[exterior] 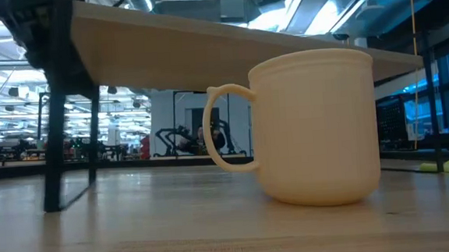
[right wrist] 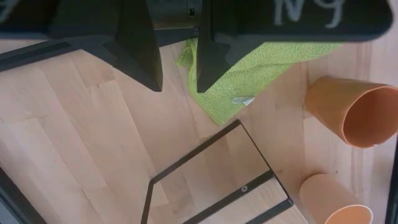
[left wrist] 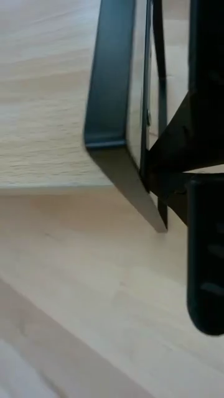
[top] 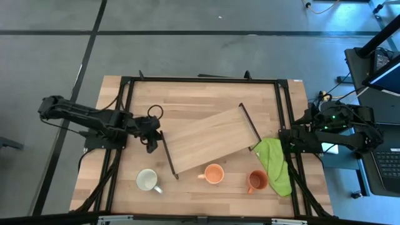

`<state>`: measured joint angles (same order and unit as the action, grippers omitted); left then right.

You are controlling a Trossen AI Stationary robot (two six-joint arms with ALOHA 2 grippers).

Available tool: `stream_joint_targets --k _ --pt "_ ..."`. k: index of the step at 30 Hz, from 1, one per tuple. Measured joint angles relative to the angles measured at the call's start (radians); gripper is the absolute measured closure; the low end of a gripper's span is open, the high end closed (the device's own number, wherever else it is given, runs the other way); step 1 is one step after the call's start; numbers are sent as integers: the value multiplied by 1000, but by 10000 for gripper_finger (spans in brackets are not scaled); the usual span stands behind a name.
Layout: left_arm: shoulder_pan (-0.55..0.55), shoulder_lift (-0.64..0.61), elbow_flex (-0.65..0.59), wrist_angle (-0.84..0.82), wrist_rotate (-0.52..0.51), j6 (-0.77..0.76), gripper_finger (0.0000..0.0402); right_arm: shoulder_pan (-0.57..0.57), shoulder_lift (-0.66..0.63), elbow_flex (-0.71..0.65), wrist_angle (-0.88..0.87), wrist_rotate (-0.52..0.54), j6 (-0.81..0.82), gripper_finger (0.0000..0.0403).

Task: Stack small to large cups/mugs on shelf
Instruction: Adjust the shelf

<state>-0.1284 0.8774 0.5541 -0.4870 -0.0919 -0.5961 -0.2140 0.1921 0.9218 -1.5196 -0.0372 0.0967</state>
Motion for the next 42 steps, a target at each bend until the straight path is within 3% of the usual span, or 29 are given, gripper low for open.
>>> stream_joint_targets --k 15,26,33,42 --pt "37 39 -109 142 -148 -37 401 0 0 0 0 0 0 302" --pt "156 36 -126 240 -238 95 401 0 0 0 0 0 0 302" --pt "231 21 -127 162 -232 128 401 0 0 0 0 0 0 302" --pt "270 -123 -127 52 -261 120 401 0 0 0 0 0 0 302"
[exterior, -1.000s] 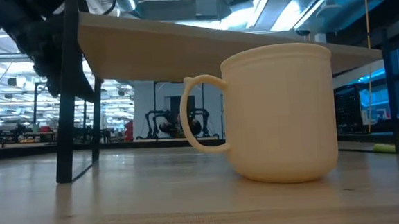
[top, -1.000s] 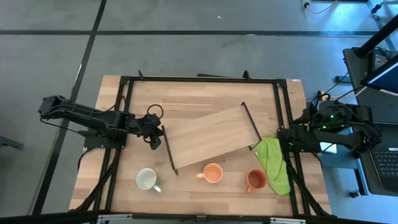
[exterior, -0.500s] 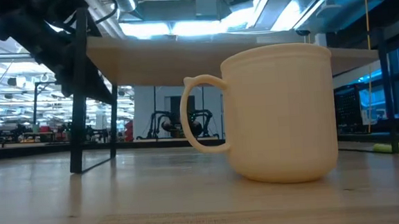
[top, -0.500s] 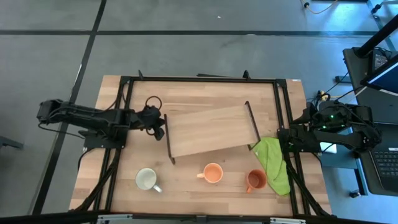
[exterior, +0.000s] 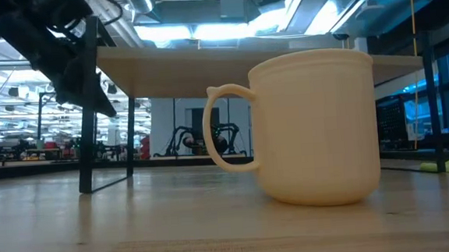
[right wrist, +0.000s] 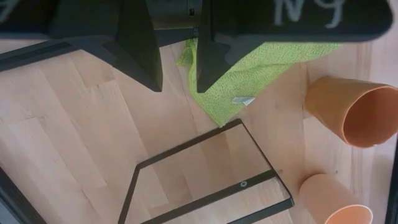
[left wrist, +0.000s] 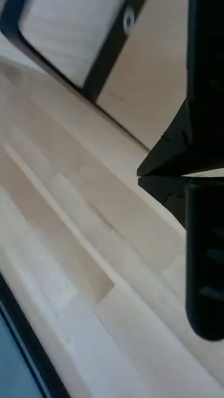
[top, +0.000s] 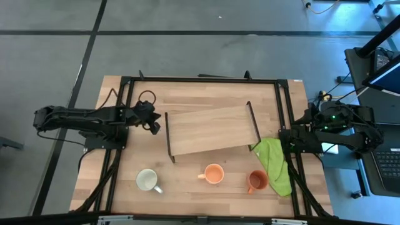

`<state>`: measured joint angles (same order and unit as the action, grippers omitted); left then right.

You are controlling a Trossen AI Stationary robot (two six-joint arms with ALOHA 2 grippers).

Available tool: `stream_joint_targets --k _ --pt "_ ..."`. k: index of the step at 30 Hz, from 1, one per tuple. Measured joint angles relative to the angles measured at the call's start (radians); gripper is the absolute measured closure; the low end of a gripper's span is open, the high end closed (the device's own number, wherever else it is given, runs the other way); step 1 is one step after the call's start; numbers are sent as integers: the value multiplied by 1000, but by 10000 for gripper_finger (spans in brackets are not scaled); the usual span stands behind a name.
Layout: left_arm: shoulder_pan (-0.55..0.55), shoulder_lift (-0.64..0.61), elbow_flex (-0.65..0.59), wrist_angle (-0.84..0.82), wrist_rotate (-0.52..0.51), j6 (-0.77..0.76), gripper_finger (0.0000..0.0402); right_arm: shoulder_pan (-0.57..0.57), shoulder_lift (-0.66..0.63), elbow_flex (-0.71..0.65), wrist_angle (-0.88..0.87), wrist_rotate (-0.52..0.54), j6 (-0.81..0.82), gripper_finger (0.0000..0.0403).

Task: Stack small to large cups/mugs on shelf
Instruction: Adjust the shelf

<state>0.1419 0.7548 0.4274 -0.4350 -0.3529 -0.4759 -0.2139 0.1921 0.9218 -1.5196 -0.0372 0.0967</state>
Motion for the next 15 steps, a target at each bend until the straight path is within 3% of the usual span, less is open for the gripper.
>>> stream_joint_targets --k 6,15 --pt "-86 -60 0 -54 62 -119 401 0 0 0 0 0 0 302" --pt "-248 -57 0 14 48 -206 401 0 0 0 0 0 0 302"
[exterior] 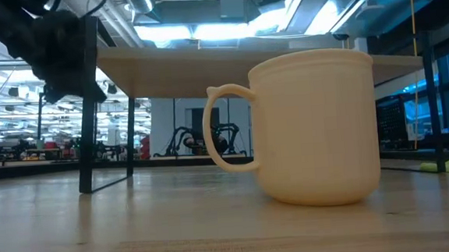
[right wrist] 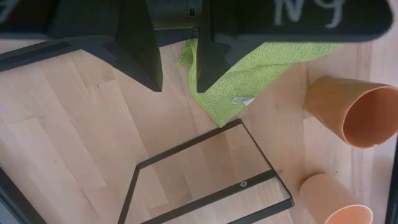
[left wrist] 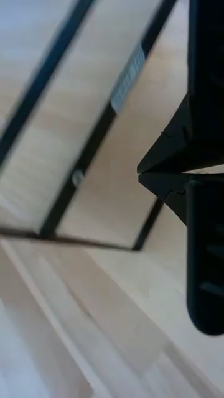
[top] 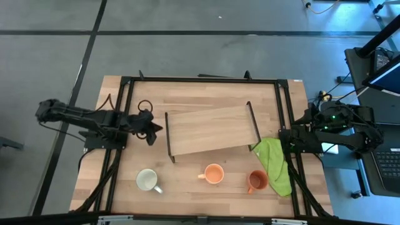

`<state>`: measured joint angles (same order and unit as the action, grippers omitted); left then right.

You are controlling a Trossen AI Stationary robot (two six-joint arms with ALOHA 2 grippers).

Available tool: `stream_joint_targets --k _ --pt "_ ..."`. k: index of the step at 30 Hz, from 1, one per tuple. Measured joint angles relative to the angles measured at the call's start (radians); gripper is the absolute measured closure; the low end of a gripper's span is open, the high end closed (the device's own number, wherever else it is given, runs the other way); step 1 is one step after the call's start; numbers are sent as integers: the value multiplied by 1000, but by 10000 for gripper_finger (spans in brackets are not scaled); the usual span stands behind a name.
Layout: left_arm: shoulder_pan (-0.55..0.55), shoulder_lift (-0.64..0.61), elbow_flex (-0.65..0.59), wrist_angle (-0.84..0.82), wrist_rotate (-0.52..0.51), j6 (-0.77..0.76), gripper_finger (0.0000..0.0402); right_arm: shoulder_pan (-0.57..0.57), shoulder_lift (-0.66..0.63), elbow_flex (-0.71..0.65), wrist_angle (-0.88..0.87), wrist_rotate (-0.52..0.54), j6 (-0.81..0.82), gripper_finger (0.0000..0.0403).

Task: Stack small to large cups/mugs on shelf
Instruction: Adjust the shelf

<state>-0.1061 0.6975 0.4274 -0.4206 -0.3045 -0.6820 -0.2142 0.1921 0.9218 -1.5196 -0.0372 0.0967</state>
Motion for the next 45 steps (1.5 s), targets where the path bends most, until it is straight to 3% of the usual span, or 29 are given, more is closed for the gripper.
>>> stream_joint_targets --k 14,23,25,31,40,42,45 --pt "-117 3 0 80 -86 -19 401 0 0 0 19 24 2 302" --pt "-149 9 0 77 -105 -45 401 0 0 0 255 35 -29 302" --pt "-151 19 0 70 -105 -46 401 0 0 0 307 41 40 302" --pt "-151 71 0 47 -130 -60 401 0 4 -23 239 92 156 302" --pt "-99 103 0 51 -148 4 401 0 5 -285 348 97 270 302" --pt "-84 103 0 56 -147 19 401 0 20 -286 365 78 284 302" --pt "-58 103 0 57 -132 38 401 0 26 -271 376 139 372 302"
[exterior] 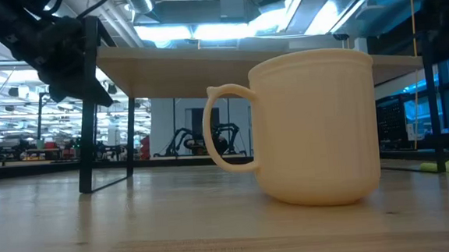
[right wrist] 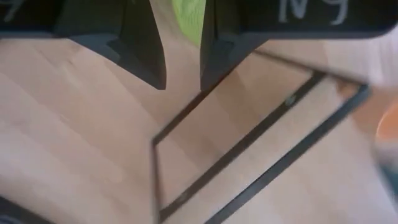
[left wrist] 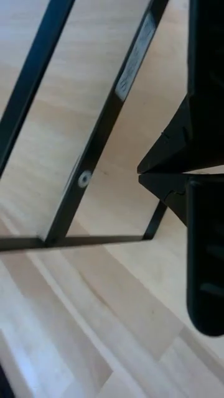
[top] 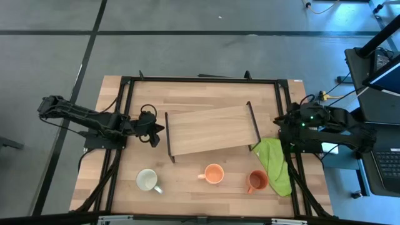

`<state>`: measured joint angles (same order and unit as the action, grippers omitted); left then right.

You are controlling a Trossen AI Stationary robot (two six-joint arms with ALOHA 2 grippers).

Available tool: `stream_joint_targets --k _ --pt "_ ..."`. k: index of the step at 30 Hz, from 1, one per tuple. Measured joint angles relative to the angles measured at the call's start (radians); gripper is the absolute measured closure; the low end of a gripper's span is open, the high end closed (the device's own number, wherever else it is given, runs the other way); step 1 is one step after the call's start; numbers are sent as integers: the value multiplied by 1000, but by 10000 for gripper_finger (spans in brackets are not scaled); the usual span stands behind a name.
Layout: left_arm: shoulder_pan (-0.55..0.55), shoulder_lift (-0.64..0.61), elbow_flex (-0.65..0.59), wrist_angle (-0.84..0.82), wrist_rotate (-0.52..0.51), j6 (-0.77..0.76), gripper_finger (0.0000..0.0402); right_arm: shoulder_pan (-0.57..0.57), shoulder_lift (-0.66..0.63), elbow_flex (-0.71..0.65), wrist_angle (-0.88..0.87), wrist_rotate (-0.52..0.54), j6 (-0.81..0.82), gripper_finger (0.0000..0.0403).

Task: Stack small to large cups/mugs on shelf
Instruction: Adjust the shelf

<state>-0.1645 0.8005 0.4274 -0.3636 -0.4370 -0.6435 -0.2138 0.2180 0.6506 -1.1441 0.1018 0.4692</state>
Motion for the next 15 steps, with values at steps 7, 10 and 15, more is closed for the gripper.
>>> stream_joint_targets --k 7,10,15 --pt "73 1 -69 131 65 52 401 0 5 -32 143 -95 165 302" --pt "116 1 -127 206 109 54 401 0 20 -102 206 -150 217 302" --pt "159 -3 -186 298 156 72 401 1 78 -215 346 -200 257 302"
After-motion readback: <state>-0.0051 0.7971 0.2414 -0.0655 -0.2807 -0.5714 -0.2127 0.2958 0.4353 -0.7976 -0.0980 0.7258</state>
